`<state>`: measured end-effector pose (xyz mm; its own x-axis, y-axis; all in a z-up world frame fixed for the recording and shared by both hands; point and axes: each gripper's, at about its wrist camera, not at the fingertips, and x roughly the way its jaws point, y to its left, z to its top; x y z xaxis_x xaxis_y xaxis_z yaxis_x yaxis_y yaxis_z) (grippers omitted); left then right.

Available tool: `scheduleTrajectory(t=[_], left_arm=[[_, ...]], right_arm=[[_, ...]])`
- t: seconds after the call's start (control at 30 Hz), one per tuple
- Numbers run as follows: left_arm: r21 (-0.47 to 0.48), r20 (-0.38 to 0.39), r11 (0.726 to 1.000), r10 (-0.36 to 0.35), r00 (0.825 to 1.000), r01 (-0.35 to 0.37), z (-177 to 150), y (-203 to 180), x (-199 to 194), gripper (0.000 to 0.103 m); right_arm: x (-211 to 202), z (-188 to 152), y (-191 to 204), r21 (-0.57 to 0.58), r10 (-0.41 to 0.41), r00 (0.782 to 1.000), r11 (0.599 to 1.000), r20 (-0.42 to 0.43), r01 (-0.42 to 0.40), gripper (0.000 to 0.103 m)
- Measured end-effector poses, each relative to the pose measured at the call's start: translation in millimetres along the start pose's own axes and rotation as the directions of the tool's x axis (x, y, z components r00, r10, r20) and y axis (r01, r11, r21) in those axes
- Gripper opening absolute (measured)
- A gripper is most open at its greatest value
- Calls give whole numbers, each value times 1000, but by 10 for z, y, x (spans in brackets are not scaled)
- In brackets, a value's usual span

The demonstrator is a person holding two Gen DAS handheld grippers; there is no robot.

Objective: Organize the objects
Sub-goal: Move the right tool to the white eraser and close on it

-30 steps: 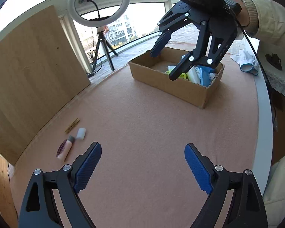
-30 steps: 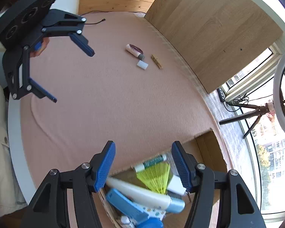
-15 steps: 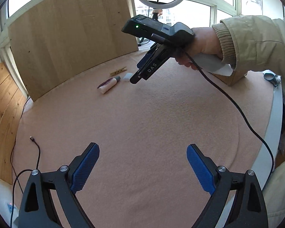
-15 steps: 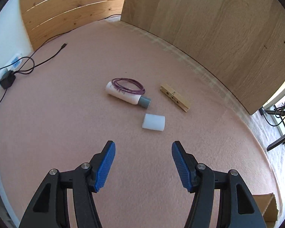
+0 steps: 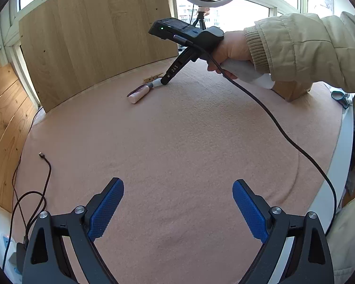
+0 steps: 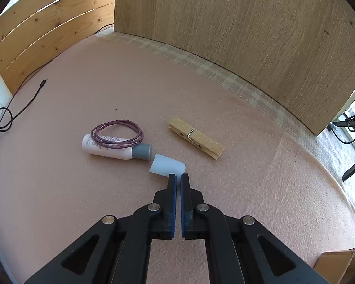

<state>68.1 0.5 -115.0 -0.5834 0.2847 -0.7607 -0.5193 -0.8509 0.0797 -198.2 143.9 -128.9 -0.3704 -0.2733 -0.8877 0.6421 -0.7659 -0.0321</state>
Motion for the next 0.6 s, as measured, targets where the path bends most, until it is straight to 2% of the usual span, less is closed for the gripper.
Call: scheduleTrajectory(t=[0.17, 0.27, 0.4, 0.5, 0.57, 0.6], left_arm=[[-12, -12, 1000, 3, 1000, -3, -48, 3, -10, 95], [-12, -20, 1000, 6, 1000, -6, -70, -7, -20, 95], [-22, -22, 1000, 4, 1000, -4, -96, -12, -20, 95], [-20, -26, 1000, 5, 1000, -6, -98, -17, 1, 95], [-19, -29, 1000, 8, 1000, -8, -83, 1, 18, 95], [-21, -28, 1000, 9, 1000, -10, -81, 4, 22, 95]], right_arm=[[54, 151, -27, -22, 6, 1000, 1000, 16, -5, 4], [132, 280, -59, -15, 56, 998, 998, 31, -56, 5], [127, 323, 72, -107, 94, 995, 990, 44, -88, 5], [49, 244, 310, -201, 183, 983, 964, 30, -174, 5], [18, 137, 571, -278, 295, 954, 913, -57, -299, 5], [5, 49, 732, -343, 291, 951, 888, -102, -308, 5]])
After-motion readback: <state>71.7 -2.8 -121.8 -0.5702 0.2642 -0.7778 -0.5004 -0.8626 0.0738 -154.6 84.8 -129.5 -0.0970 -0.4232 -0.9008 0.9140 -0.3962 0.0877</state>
